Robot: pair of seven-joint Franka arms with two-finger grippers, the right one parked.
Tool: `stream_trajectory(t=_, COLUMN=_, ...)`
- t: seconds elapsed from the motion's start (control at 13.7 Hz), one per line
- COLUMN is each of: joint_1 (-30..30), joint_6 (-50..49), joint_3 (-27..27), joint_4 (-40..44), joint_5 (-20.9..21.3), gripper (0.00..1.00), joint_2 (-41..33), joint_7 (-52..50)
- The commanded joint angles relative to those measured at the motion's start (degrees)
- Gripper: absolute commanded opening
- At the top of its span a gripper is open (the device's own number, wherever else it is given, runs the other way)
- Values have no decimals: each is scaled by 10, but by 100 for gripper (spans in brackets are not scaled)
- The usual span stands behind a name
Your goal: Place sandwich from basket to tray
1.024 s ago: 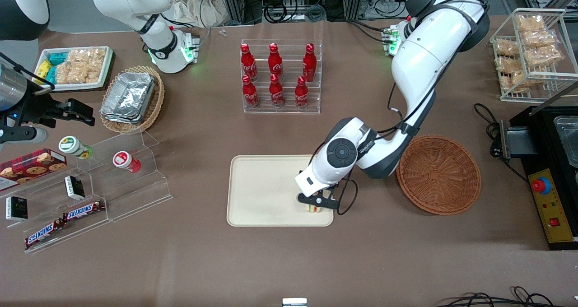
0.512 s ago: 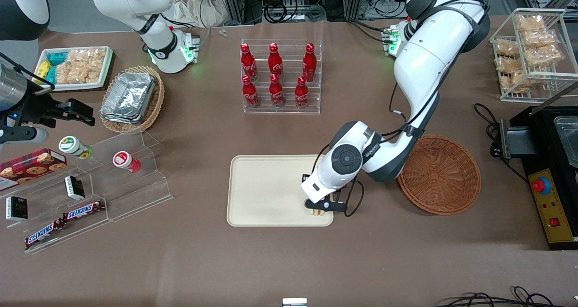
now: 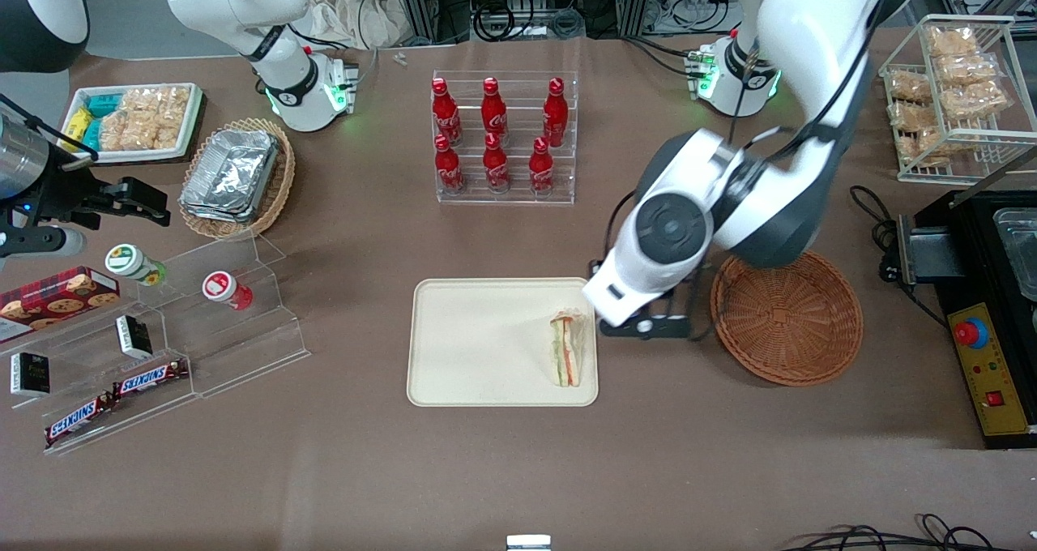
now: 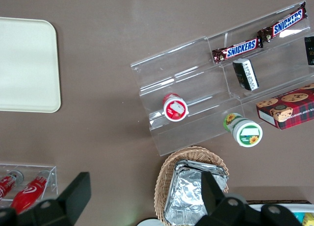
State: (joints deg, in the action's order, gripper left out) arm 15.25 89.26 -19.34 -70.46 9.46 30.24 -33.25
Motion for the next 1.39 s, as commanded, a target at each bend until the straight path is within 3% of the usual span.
stream_trajectory(t=0.0, joint_1=3, joint_6=-29, joint_3=62, joint_4=-25, joint_5=-18, gripper=99, joint_2=-70, joint_7=-3)
stream_trajectory(t=0.15, joint_1=3, joint_6=-49, joint_3=107, joint_4=-34, joint_5=-39, gripper=99, joint_2=-108, joint_7=4)
stream_trajectory(t=0.44, joint_1=4, joint_6=-67, joint_3=205, joint_4=-84, joint_5=-50, gripper=100, joint_2=-179, joint_7=256)
stream_trajectory(t=0.8, joint_1=3, joint_6=-58, joint_3=319, joint_4=-84, joint_5=-80, gripper=100, joint_2=-180, joint_7=352)
stream_trajectory(t=0.95, joint_1=4, joint_6=-58, joint_3=337, joint_4=-84, joint_5=-98, gripper=100, joint_2=-178, joint_7=351)
stream_trajectory(t=1.32, joint_1=6, joint_6=-52, joint_3=339, joint_4=-86, joint_5=-99, gripper=100, joint_2=-174, joint_7=340)
